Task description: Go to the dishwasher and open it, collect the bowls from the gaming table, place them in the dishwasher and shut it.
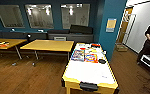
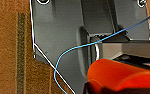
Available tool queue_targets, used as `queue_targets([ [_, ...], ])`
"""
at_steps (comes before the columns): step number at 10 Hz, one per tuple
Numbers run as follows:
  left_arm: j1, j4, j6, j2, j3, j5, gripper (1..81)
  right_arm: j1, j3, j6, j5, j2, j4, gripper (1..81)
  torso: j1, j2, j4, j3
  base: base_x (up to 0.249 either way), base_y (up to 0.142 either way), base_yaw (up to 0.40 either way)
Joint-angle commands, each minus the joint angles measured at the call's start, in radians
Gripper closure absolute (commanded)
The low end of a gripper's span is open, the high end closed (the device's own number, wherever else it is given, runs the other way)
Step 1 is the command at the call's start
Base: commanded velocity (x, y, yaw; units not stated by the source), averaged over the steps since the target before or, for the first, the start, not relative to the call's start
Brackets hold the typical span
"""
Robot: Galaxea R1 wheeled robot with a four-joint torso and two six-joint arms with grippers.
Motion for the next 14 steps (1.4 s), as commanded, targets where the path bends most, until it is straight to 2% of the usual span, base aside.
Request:
queue_targets([
  [1,-0.039,0.002,0.003,-0.002,-0.002,0.071,81.1,0.037,-0.001,-0.004,-0.054,-0.016,-0.007,81.1,0.000,0.000,0.000,0.000,-0.108,0.000,0.000],
  [8,-0.039,0.002,0.003,-0.002,-0.002,0.070,81.1,0.034,-0.007,-0.004,-0.054,-0.005,-0.007,81.1,0.000,0.000,0.000,0.000,-0.103,0.000,0.000],
  [10,-0.031,0.005,0.005,0.000,-0.002,0.039,81.1,0.034,-0.022,-0.005,-0.054,0.007,-0.007,81.1,0.000,-0.001,0.000,0.000,0.000,0.000,0.000],
  [14,-0.031,0.000,0.003,0.000,-0.002,0.038,81.1,0.034,-0.025,-0.005,-0.054,0.009,-0.007,81.1,0.000,-0.001,0.000,0.000,0.000,0.000,0.000],
])
